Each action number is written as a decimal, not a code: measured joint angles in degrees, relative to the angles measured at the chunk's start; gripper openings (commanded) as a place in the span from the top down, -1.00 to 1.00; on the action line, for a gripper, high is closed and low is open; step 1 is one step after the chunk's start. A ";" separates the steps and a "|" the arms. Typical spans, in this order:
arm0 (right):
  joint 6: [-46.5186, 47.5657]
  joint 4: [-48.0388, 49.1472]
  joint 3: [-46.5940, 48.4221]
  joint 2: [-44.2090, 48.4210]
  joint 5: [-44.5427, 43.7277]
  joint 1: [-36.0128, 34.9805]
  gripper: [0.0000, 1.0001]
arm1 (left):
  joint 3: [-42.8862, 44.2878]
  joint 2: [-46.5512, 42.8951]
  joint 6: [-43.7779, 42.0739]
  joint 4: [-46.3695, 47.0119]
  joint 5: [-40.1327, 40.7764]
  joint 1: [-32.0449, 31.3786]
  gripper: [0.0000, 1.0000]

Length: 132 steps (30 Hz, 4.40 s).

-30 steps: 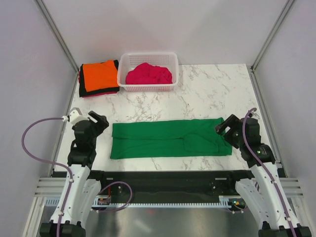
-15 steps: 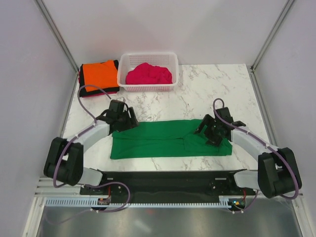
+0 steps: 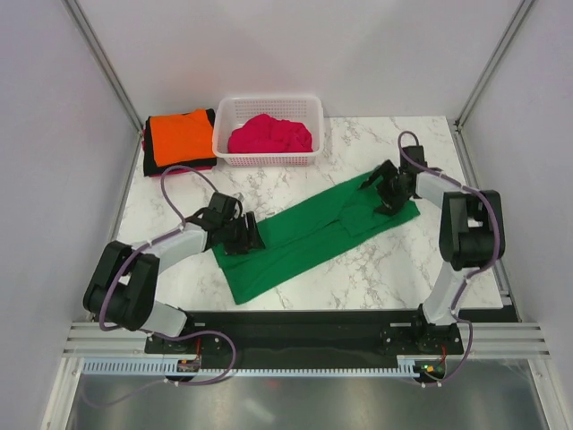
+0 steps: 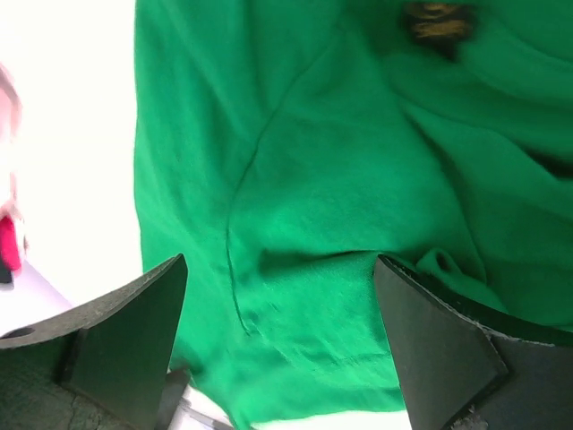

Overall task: Fold and stack the t-shirts
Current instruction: Fold the tshirt

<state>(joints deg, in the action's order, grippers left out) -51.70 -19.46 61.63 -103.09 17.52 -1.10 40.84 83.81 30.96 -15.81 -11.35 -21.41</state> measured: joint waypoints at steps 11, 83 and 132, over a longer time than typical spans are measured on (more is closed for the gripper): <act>4.94 -3.32 40.35 -26.95 -7.80 -0.42 -0.90 | -11.17 -0.72 20.72 22.14 -11.41 -19.23 -0.35; -29.44 -5.64 -44.37 52.74 -29.55 -73.07 1.00 | -23.45 -21.35 26.49 16.44 4.59 -30.95 0.96; 9.20 -13.55 -8.37 23.91 -20.92 -15.39 1.00 | 51.19 31.82 9.01 -9.84 -6.03 -11.63 0.96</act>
<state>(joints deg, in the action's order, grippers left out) -42.50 -33.01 53.25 -79.18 -3.40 -16.49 92.03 115.63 39.97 -25.65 -17.39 -33.04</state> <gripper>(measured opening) 0.011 0.033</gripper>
